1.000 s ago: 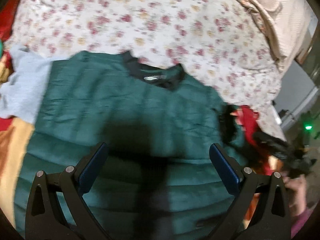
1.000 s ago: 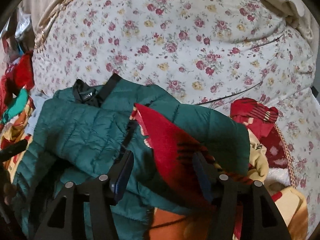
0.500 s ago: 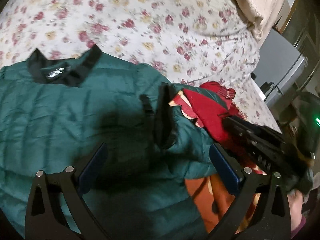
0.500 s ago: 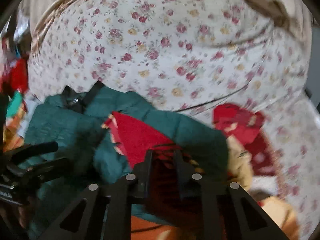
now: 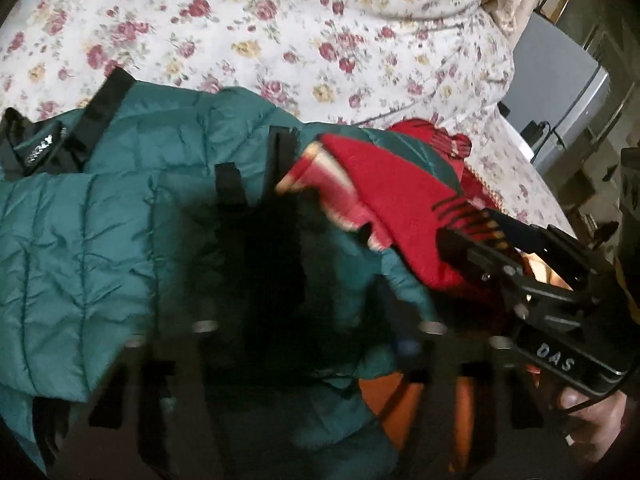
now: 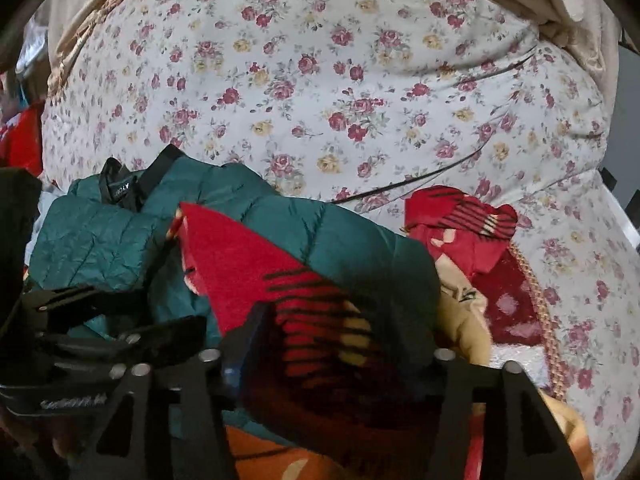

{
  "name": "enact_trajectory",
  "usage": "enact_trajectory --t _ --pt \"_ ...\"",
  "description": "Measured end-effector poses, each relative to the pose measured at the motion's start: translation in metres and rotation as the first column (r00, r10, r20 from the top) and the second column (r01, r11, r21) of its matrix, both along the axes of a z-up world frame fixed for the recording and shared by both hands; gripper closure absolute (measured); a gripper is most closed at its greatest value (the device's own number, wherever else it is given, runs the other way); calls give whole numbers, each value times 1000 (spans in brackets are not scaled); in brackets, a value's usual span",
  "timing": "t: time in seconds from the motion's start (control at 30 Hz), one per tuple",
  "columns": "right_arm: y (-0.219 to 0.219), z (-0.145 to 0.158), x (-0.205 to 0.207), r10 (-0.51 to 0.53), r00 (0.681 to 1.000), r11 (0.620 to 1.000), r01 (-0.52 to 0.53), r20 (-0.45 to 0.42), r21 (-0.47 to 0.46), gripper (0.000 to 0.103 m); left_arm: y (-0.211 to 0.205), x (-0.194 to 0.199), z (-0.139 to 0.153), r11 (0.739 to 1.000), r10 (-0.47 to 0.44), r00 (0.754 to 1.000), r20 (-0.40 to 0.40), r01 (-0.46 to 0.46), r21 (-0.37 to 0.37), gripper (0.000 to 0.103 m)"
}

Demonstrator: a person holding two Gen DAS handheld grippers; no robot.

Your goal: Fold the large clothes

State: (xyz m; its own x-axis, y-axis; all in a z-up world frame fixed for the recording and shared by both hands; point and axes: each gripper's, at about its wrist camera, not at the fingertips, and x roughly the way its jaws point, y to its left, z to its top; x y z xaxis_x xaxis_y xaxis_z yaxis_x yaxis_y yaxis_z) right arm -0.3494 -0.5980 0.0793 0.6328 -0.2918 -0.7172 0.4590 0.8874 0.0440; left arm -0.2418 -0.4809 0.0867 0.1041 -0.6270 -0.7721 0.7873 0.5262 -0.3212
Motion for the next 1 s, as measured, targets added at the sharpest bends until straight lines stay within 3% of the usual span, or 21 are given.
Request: enact_trajectory --t 0.03,0.07,0.1,0.13,0.2,0.3,0.4,0.43,0.47,0.5,0.57,0.6,0.63,0.7,0.83,1.0 --pt "-1 -2 1 18 1000 999 -18 5 28 51 -2 1 1 1000 1 1000 20 -1 5 78" --pt "-2 -3 1 24 1000 999 -24 18 48 61 -1 0 4 1000 -1 999 36 0 8 81" --pt "-3 -2 -1 13 999 999 -14 36 52 78 0 0 7 1000 -1 999 49 1 3 87" --pt "-4 -1 -2 0 999 999 -2 46 51 84 3 -1 11 1000 1 998 61 -1 -11 89" --pt "-11 7 -11 -52 995 998 49 80 39 86 8 -1 21 999 4 996 93 -1 -36 92" --pt "-37 24 -34 -217 968 976 216 125 16 87 20 4 36 997 33 993 116 -24 -75 94" --pt "-79 32 -63 -483 871 858 492 93 -148 87 33 14 48 994 61 992 113 -50 -102 94" --pt "-94 30 -71 -532 844 833 535 65 -140 87 39 18 52 992 76 990 122 -62 -110 94" --pt "-106 27 -79 -553 832 829 555 46 -71 87 43 20 53 991 83 989 125 -69 -113 94" --pt "-113 27 -89 -536 841 844 533 71 54 87 46 23 54 990 89 988 124 -75 -116 95" --pt "-106 32 -96 -467 870 880 439 159 181 86 55 29 57 988 104 987 123 -88 -126 95" --pt "-96 35 -94 -428 887 899 398 172 185 76 58 30 58 988 105 986 127 -88 -129 95" --pt "-90 36 -91 -402 900 910 372 171 180 50 63 33 59 987 112 985 131 -95 -133 95" --pt "-70 40 -82 -323 928 942 296 187 159 25 76 40 63 983 132 982 133 -112 -143 95" --pt "-40 49 -71 -230 953 969 207 199 133 25 110 62 75 970 199 969 144 -174 -169 95" --pt "-23 44 -56 -200 962 971 170 187 168 24 153 98 81 949 294 941 168 -266 -170 95"
